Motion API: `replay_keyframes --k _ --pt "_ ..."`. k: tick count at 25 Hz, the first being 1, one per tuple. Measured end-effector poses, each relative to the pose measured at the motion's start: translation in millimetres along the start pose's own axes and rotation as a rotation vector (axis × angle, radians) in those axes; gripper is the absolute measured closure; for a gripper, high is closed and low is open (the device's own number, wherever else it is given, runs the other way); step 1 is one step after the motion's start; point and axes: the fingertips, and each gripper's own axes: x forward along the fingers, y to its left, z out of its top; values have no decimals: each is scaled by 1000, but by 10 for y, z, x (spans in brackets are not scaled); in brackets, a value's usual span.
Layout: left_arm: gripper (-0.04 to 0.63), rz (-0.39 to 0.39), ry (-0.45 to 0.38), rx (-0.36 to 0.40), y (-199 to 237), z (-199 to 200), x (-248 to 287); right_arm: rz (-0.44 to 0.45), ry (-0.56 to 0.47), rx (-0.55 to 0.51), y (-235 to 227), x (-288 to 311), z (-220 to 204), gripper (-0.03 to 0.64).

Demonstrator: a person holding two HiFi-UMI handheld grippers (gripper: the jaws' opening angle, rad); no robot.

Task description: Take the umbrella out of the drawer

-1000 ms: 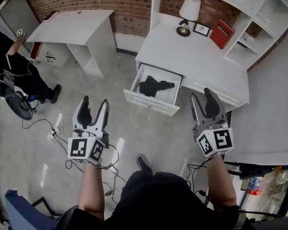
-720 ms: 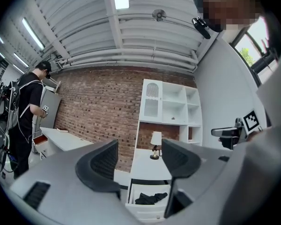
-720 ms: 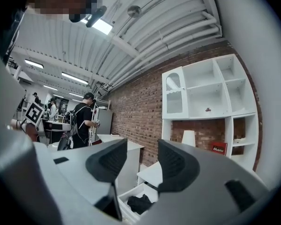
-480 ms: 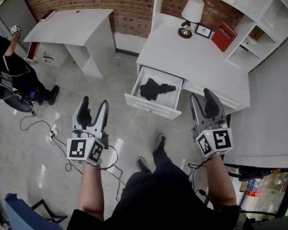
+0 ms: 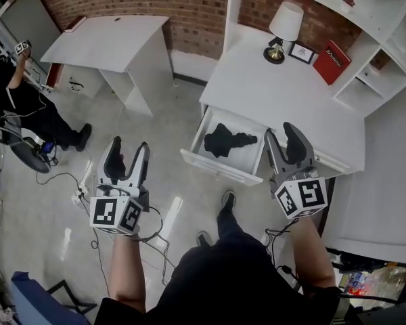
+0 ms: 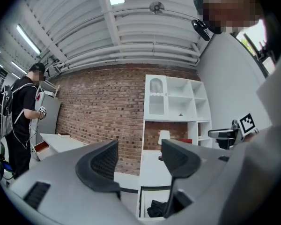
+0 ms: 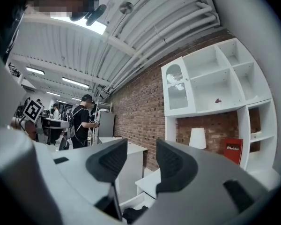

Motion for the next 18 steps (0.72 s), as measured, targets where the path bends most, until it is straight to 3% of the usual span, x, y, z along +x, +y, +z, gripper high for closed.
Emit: replay_keyframes --k 10,18 --pt "311 41 105 7 18 -340 1188 97 85 -11 -772 1075 -532 419" --pt "310 96 169 5 73 -541 1700 295 193 -4 -865 1610 -1027 402"
